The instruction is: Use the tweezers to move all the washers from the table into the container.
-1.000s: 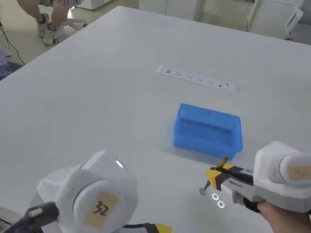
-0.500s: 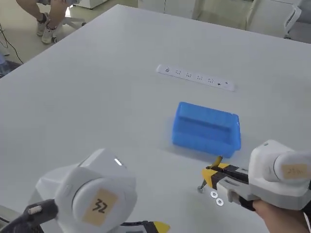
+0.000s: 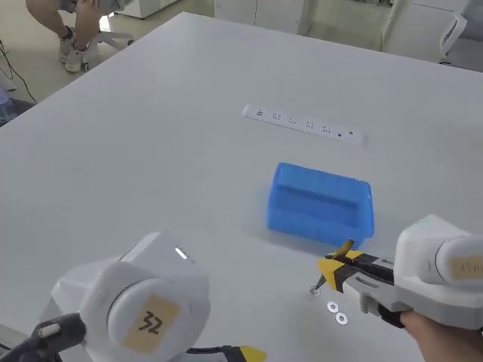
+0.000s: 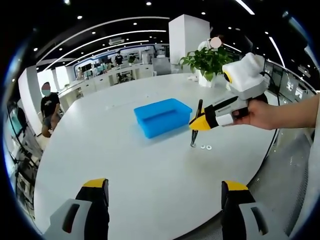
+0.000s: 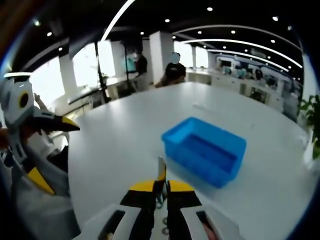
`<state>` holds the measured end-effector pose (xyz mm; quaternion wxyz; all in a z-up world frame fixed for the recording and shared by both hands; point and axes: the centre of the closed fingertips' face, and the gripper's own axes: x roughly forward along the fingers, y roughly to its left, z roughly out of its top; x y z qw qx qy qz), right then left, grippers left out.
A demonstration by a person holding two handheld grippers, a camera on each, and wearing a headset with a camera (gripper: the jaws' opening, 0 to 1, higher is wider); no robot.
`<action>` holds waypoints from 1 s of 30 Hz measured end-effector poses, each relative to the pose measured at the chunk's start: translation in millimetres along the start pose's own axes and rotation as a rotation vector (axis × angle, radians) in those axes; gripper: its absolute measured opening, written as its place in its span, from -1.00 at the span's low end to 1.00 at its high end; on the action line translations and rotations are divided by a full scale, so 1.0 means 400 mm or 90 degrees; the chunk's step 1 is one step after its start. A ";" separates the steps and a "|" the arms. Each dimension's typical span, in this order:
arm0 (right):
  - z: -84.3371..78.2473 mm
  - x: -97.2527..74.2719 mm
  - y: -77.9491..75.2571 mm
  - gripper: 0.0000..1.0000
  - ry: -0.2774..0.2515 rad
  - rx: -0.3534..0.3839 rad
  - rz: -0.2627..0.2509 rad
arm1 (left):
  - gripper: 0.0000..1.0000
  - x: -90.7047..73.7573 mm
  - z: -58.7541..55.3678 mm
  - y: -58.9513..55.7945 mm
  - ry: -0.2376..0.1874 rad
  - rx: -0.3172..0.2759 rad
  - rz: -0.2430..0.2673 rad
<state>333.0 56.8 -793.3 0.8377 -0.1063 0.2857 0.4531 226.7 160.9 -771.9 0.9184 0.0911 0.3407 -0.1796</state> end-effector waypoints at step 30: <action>0.094 -0.035 0.016 -0.93 -0.037 -0.046 -0.002 | 0.90 0.000 0.002 -0.005 -0.008 0.007 -0.005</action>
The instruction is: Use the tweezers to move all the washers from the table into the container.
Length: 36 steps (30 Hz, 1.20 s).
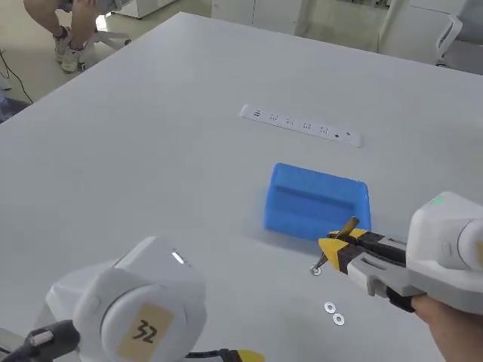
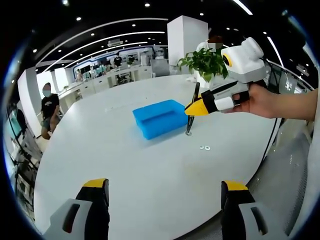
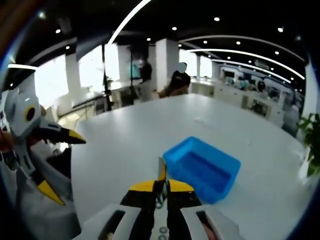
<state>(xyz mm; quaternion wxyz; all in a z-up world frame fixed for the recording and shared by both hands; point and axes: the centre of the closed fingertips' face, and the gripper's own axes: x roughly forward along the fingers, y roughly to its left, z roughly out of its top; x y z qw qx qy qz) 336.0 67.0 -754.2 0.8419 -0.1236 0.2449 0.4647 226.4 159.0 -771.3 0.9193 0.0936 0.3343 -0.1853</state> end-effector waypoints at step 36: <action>0.131 0.052 -0.120 -0.93 -0.053 -0.023 -0.042 | 0.87 -0.006 0.000 0.012 0.001 0.006 0.011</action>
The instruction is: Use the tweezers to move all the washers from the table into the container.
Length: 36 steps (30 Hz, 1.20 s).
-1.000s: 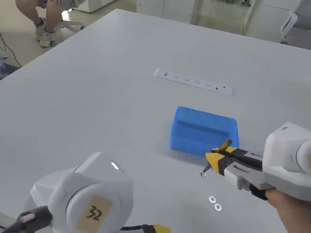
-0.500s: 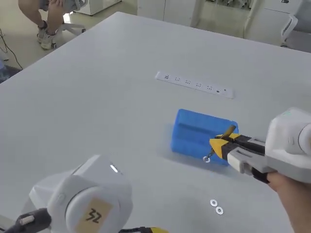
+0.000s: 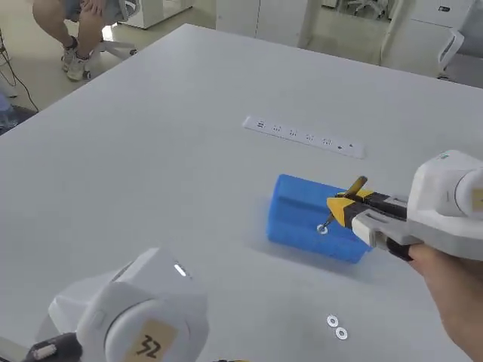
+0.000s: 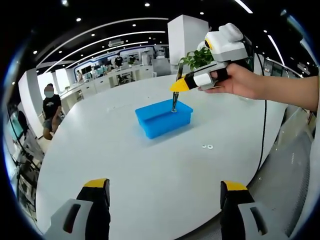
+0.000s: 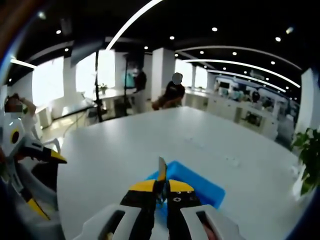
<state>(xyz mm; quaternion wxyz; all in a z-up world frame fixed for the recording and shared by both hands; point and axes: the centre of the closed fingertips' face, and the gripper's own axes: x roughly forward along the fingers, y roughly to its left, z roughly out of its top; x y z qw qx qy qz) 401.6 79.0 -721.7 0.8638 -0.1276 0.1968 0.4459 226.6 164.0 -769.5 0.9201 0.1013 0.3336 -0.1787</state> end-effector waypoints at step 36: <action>-0.087 0.124 -0.044 -0.93 0.054 0.026 -0.018 | 0.85 -0.004 -0.014 0.012 0.012 0.007 0.007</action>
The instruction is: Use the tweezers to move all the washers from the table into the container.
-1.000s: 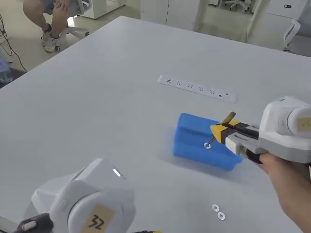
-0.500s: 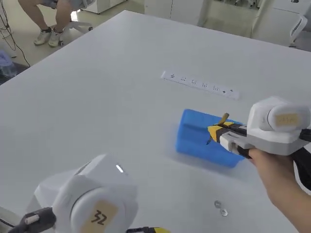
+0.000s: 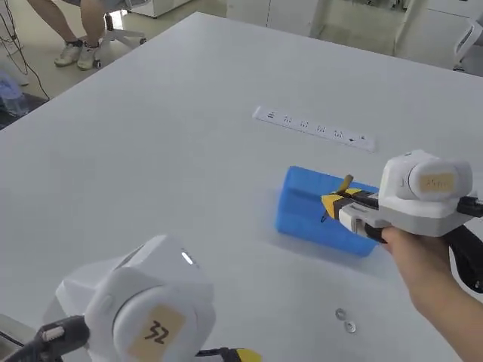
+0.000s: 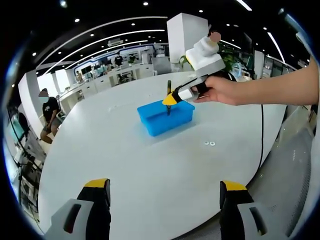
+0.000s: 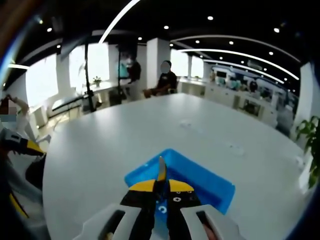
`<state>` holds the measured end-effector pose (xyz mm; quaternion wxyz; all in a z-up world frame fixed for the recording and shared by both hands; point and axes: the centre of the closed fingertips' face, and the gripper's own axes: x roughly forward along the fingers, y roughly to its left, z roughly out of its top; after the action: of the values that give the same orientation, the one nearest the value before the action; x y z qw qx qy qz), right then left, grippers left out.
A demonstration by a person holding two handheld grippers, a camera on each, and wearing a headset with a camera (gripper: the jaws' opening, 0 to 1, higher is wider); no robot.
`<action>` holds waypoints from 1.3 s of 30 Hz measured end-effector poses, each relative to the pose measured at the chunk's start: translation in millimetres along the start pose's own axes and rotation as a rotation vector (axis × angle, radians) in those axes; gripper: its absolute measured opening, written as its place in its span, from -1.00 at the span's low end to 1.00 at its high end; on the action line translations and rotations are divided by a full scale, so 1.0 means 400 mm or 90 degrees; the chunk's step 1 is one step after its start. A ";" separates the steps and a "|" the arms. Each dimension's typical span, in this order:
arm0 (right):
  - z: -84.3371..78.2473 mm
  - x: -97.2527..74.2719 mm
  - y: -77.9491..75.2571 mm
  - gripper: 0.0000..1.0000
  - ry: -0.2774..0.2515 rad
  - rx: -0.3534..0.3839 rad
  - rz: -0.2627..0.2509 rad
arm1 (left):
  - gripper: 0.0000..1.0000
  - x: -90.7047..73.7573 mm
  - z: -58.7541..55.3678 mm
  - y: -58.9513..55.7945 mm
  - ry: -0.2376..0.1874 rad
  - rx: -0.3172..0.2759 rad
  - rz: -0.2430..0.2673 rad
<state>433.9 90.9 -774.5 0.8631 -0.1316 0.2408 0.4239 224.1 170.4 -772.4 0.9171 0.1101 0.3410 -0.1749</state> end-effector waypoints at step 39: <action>-0.016 -0.217 0.064 -0.93 -0.038 0.042 -0.005 | 0.84 0.005 0.016 -0.009 -0.004 0.011 -0.007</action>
<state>366.1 45.5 -734.9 0.8753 -0.0913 0.2287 0.4163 227.9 164.4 -769.2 0.9161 0.1155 0.3372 -0.1834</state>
